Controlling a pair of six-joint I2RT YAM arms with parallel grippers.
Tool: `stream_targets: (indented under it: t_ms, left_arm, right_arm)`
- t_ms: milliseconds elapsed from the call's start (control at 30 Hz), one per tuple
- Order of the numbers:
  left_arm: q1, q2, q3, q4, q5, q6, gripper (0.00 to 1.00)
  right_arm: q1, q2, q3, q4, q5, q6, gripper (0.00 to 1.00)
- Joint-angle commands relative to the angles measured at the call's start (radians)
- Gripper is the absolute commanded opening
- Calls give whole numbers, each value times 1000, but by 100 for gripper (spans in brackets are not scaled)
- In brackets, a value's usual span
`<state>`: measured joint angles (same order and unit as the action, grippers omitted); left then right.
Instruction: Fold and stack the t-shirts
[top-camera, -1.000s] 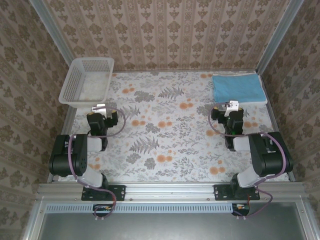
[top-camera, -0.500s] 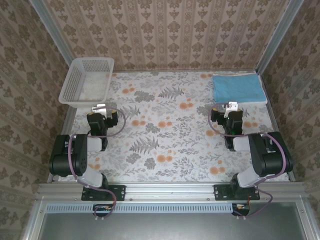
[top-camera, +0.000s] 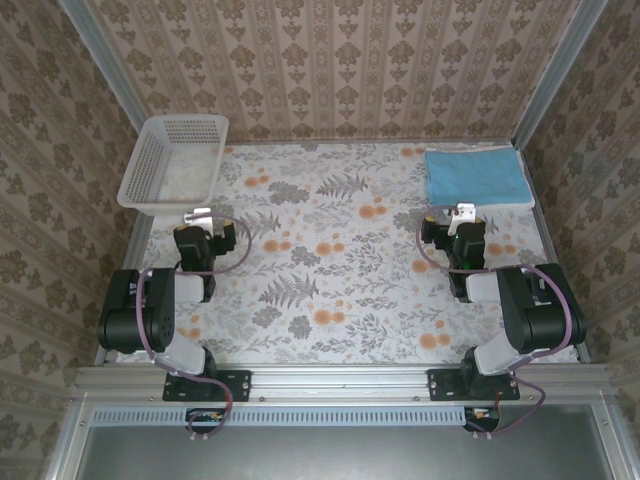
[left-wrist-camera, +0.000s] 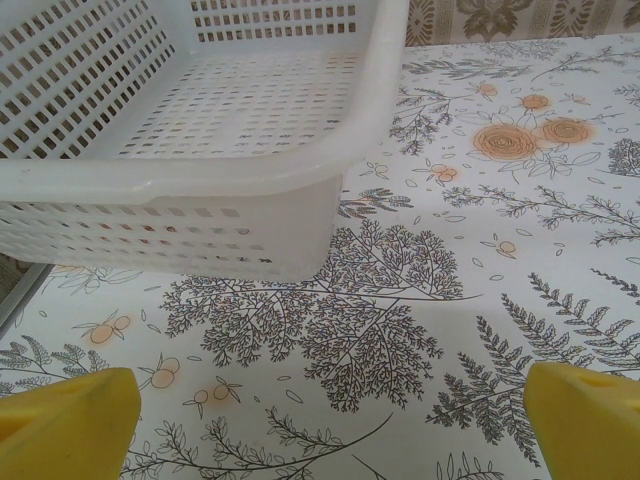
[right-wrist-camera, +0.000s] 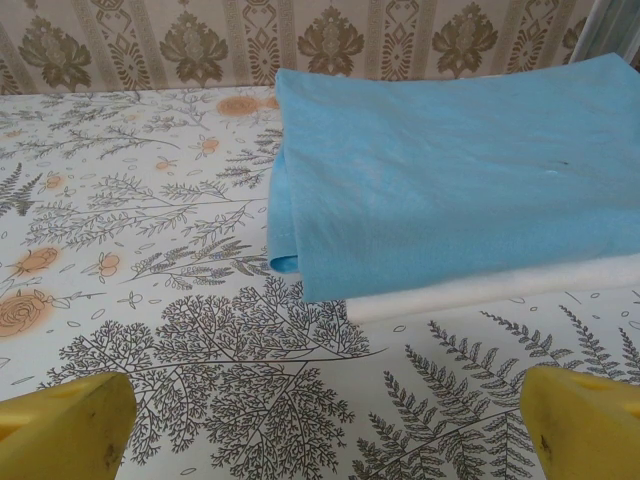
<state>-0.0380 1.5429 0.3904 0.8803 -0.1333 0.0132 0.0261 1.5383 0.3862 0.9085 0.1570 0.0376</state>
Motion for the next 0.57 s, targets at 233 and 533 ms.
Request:
stream_targets:
  t_ms: [233,533]
  left_arm:
    - [3,-7,4,-2,5,17,100]
    - [3,-6,3,-1,5,18,100]
  right_arm:
    - [-2,2,9,-16,6,21,100]
    - [-2,-4,-2,-6,2,19,100]
